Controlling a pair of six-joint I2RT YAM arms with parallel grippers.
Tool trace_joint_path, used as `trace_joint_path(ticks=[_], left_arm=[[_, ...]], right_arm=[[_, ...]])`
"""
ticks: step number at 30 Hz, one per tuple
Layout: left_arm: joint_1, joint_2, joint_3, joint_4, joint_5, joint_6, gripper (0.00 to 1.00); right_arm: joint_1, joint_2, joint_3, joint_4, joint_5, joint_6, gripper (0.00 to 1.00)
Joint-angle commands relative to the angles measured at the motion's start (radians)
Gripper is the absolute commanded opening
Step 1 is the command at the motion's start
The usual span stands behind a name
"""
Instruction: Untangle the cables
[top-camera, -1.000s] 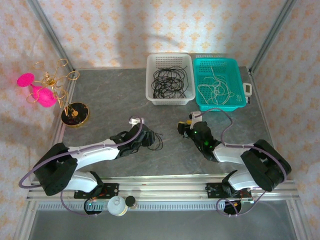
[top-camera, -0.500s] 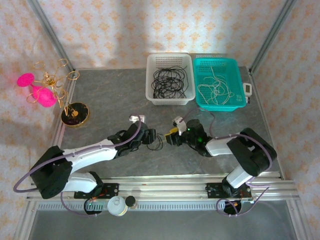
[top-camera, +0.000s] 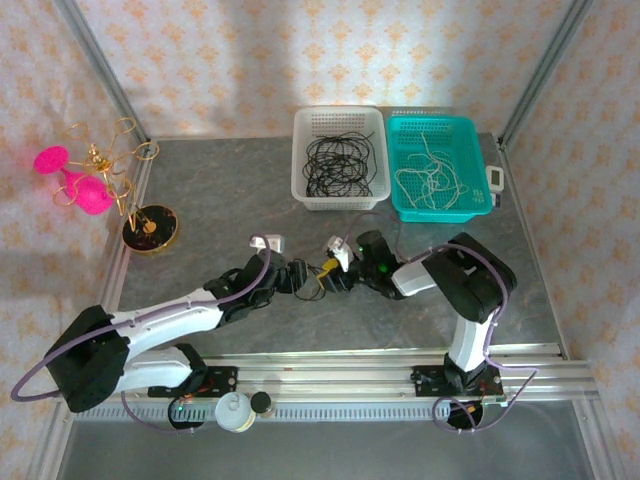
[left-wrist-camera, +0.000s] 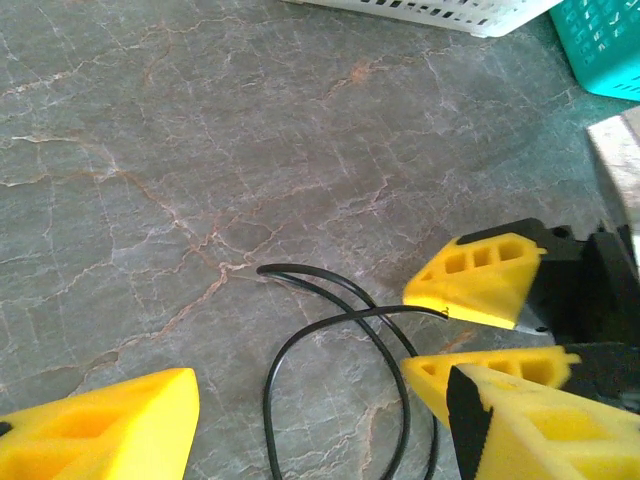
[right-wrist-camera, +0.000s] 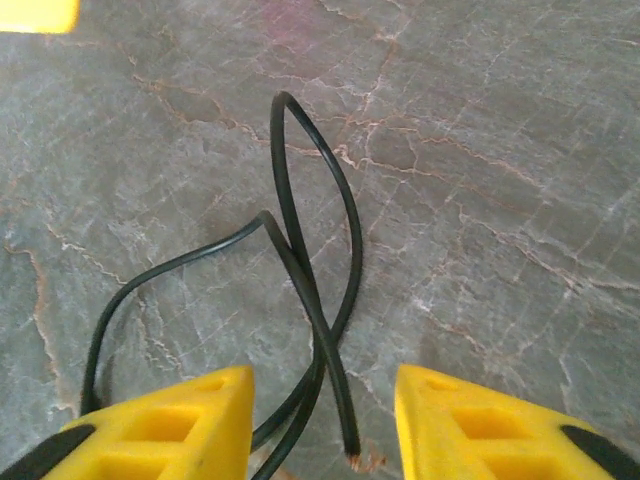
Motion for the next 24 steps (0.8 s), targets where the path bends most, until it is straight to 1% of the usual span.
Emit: trace_joint_path(ticks=[1, 5, 9, 13, 15, 20, 24], left_arm=[[0.010, -0.026, -0.024, 0.030, 0.000, 0.001, 0.68], [0.011, -0.036, -0.030, 0.035, -0.002, 0.006, 0.69], [0.013, -0.038, -0.047, 0.094, 0.049, 0.019, 0.70], [0.021, -0.041, -0.050, 0.106, 0.061, 0.025, 0.70], [0.025, -0.047, -0.054, 0.123, 0.094, 0.035, 0.70], [0.028, -0.083, -0.050, 0.164, 0.209, 0.141, 0.71], [0.036, -0.130, -0.025, 0.183, 0.271, 0.271, 0.75]], right_arm=[[-0.013, 0.022, 0.046, -0.020, -0.041, -0.034, 0.37], [-0.014, -0.008, 0.042, -0.049, -0.066, -0.045, 0.24], [-0.014, -0.047, 0.033, -0.072, -0.082, -0.039, 0.12], [-0.013, -0.107, 0.029, -0.118, -0.067, -0.036, 0.06], [-0.014, -0.151, 0.015, -0.122, -0.048, -0.017, 0.02], [-0.013, -0.272, 0.013, -0.199, -0.027, 0.028, 0.00], [-0.014, -0.378, 0.051, -0.305, -0.017, 0.064, 0.00]])
